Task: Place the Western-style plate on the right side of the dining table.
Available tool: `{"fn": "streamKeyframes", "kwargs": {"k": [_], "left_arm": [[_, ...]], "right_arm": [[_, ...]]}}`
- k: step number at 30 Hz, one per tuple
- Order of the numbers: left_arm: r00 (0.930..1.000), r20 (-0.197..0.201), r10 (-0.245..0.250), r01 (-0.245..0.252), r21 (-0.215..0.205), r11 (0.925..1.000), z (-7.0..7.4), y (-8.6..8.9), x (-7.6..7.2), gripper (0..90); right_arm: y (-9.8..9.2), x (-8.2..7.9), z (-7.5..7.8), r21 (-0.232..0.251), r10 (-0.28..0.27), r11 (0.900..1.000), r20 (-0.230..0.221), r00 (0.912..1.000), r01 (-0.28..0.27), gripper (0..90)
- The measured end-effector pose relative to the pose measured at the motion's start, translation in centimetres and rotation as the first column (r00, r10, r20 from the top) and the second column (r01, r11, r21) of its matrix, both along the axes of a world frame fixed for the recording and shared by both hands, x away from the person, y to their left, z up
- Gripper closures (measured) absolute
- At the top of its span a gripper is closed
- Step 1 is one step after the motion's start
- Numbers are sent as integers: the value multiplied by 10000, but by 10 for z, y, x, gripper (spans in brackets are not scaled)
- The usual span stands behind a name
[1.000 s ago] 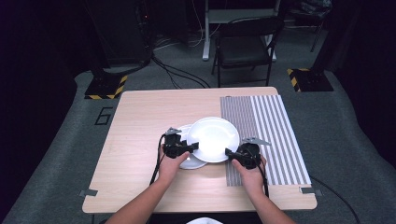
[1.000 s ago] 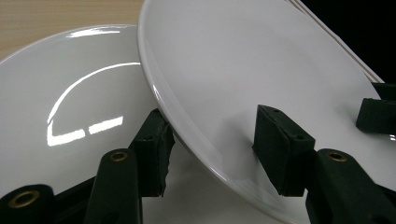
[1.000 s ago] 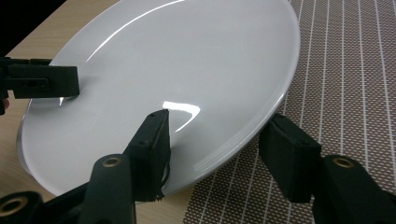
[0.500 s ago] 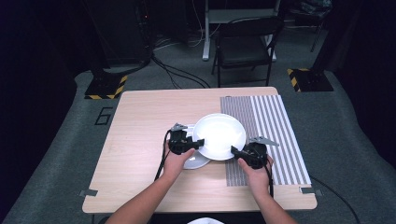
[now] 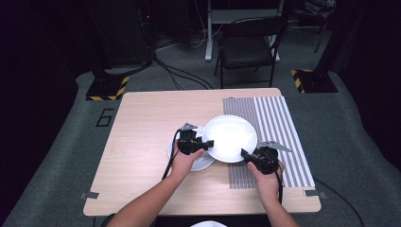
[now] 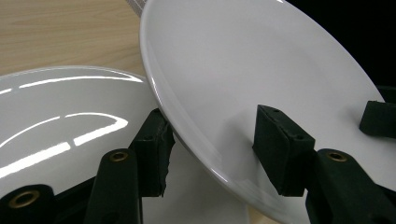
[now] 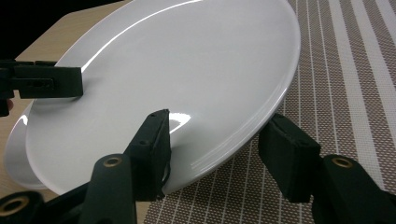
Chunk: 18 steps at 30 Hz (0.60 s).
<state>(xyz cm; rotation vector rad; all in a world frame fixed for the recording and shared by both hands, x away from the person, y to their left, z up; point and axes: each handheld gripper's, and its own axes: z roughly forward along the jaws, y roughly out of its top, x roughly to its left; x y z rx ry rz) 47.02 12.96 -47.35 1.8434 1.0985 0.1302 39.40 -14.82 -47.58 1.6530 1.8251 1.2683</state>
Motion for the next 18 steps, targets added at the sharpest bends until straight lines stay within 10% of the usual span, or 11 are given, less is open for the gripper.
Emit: {"fn": "streamKeyframes", "kwargs": {"k": [18], "left_arm": [[9977, -4, -677, 676, -133, 9976, 2, -33, 6, 477]], "right_arm": [[-24, -16, 4, -107, -766, 9970, 125, 9970, 767, 437]]}}
